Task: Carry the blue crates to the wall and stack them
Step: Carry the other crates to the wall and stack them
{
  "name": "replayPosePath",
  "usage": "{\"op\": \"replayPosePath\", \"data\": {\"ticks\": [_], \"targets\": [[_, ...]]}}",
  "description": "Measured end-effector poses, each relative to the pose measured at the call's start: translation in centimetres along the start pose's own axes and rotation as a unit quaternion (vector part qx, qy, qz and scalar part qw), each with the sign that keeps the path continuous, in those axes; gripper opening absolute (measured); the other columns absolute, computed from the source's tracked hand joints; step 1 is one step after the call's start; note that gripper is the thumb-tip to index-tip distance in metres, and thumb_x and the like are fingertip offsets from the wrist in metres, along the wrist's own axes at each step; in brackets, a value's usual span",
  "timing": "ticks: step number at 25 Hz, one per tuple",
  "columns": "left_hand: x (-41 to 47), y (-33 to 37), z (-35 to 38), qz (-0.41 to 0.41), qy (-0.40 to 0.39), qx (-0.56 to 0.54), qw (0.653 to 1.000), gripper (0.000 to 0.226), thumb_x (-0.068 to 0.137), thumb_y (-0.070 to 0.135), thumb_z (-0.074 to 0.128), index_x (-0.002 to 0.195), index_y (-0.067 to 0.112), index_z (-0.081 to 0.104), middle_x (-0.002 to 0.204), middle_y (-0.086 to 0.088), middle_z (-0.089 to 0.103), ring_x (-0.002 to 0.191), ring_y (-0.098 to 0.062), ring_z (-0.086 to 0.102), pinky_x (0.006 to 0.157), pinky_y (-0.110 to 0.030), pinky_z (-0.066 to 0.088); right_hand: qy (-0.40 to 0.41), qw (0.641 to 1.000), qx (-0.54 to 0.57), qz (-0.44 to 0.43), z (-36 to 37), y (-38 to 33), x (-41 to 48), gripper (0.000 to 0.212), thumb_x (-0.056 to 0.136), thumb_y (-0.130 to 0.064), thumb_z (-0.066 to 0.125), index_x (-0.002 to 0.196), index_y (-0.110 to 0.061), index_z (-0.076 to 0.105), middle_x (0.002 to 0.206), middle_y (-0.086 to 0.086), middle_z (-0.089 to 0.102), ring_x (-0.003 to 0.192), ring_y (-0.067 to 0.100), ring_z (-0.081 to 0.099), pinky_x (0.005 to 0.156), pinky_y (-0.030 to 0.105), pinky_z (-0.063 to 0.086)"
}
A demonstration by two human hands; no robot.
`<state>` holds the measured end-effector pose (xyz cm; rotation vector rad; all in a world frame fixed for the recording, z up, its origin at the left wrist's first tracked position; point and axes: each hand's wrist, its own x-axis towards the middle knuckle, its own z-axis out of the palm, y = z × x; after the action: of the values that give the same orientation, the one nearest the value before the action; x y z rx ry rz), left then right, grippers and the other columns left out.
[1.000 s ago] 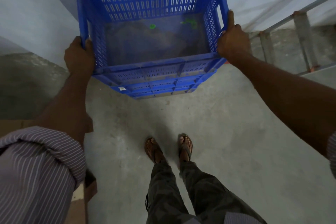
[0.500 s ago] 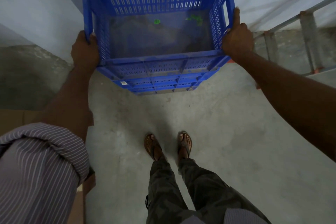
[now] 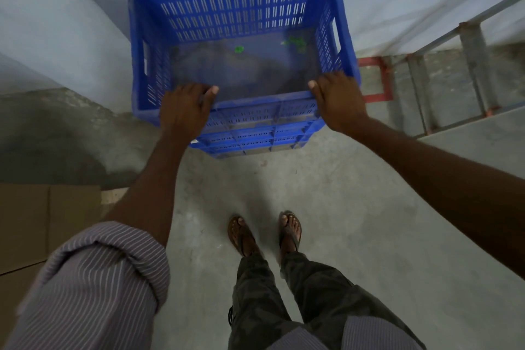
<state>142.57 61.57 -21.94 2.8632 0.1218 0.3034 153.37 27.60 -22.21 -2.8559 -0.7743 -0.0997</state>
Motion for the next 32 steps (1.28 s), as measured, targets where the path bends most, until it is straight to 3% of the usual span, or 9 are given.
{"op": "replayPosePath", "data": {"ticks": [3, 8, 11, 13, 15, 20, 24, 28, 32], "targets": [[0.3, 0.1, 0.3, 0.026, -0.051, 0.025, 0.998, 0.056, 0.096, 0.068, 0.044, 0.098, 0.018, 0.07, 0.087, -0.012, 0.073, 0.082, -0.037, 0.069, 0.067, -0.039, 0.047, 0.004, 1.0, -0.002, -0.029, -0.1, 1.1, 0.2, 0.052, 0.111, -0.039, 0.025, 0.085, -0.012, 0.062, 0.082, 0.014, 0.066, 0.077, 0.039, 0.061, 0.071, 0.048, 0.042], [0.4, -0.2, 0.5, 0.049, -0.094, 0.071, 0.992, 0.062, 0.089, 0.076, 0.045, 0.085, 0.017, 0.063, 0.079, -0.013, 0.067, 0.077, -0.036, 0.066, 0.06, -0.034, 0.037, -0.008, 0.999, -0.011, -0.029, -0.3, 1.3, 0.8, 0.053, 0.111, -0.042, 0.022, 0.09, -0.012, 0.061, 0.088, 0.016, 0.067, 0.081, 0.039, 0.061, 0.073, 0.046, 0.043], [0.6, -0.6, 0.2, 0.06, -0.114, 0.072, 0.989, 0.071, 0.088, 0.081, 0.035, 0.087, 0.015, 0.061, 0.074, -0.013, 0.064, 0.071, -0.036, 0.065, 0.057, -0.036, 0.039, -0.045, 0.998, -0.009, -0.035, -0.5, 1.5, 1.2, 0.055, 0.109, -0.045, 0.02, 0.094, -0.011, 0.061, 0.096, 0.017, 0.068, 0.088, 0.041, 0.062, 0.076, 0.048, 0.043], [0.4, -0.6, -0.1, 0.066, -0.131, 0.068, 0.987, 0.072, 0.088, 0.081, 0.032, 0.094, 0.015, 0.063, 0.077, -0.011, 0.066, 0.076, -0.036, 0.066, 0.066, -0.043, 0.048, -0.099, 0.994, 0.024, -0.037, -1.3, 1.6, 1.3, 0.051, 0.109, -0.045, 0.024, 0.096, -0.012, 0.061, 0.102, 0.018, 0.067, 0.095, 0.041, 0.061, 0.081, 0.047, 0.042], [-0.5, -0.3, -0.4, 0.022, -0.133, 0.051, 0.99, 0.06, 0.093, 0.073, 0.044, 0.11, 0.018, 0.065, 0.101, -0.011, 0.07, 0.097, -0.037, 0.064, 0.085, -0.049, 0.047, -0.113, 0.991, 0.062, -0.021, -2.3, 1.3, 0.9, 0.039, 0.107, -0.041, 0.034, 0.094, -0.015, 0.06, 0.101, 0.017, 0.067, 0.097, 0.04, 0.061, 0.082, 0.044, 0.04], [-5.7, 2.1, -3.2, -0.105, -0.033, -0.108, 0.988, 0.045, 0.095, 0.041, 0.058, 0.129, 0.011, 0.061, 0.124, -0.013, 0.066, 0.115, -0.034, 0.062, 0.099, -0.043, 0.047, 0.038, 0.977, 0.197, 0.068, -5.3, -1.8, -6.0, 0.025, 0.095, -0.023, 0.048, 0.111, -0.014, 0.064, 0.103, 0.006, 0.071, 0.096, 0.033, 0.066, 0.083, 0.046, 0.052], [-11.9, 7.4, -6.3, -0.197, 0.039, -0.293, 0.935, 0.03, 0.094, 0.036, 0.06, 0.119, 0.018, 0.061, 0.099, 0.004, 0.065, 0.086, -0.014, 0.062, 0.087, -0.039, 0.056, 0.021, 0.913, 0.368, 0.177, -6.4, -6.8, -14.8, 0.014, 0.095, -0.02, 0.058, 0.106, -0.016, 0.065, 0.092, -0.007, 0.069, 0.089, 0.02, 0.067, 0.082, 0.036, 0.052], [-21.9, 13.4, -10.3, -0.199, 0.143, -0.396, 0.885, 0.007, 0.093, 0.038, 0.064, 0.099, 0.037, 0.061, 0.092, 0.004, 0.068, 0.082, -0.017, 0.068, 0.081, -0.046, 0.058, -0.001, 0.876, 0.456, 0.156, -9.3, -12.2, -24.0, 0.01, 0.1, -0.028, 0.058, 0.097, -0.022, 0.065, 0.087, -0.004, 0.072, 0.087, 0.018, 0.072, 0.087, 0.04, 0.057], [-30.4, 18.8, -14.1, -0.274, 0.175, -0.444, 0.835, 0.021, 0.09, 0.045, 0.064, 0.099, 0.026, 0.066, 0.089, -0.004, 0.073, 0.08, -0.02, 0.07, 0.08, -0.046, 0.058, 0.001, 0.863, 0.493, 0.108, -14.2, -15.0, -30.5, 0.018, 0.101, -0.027, 0.057, 0.097, -0.013, 0.067, 0.082, -0.007, 0.072, 0.078, 0.015, 0.071, 0.077, 0.032, 0.059]]}}
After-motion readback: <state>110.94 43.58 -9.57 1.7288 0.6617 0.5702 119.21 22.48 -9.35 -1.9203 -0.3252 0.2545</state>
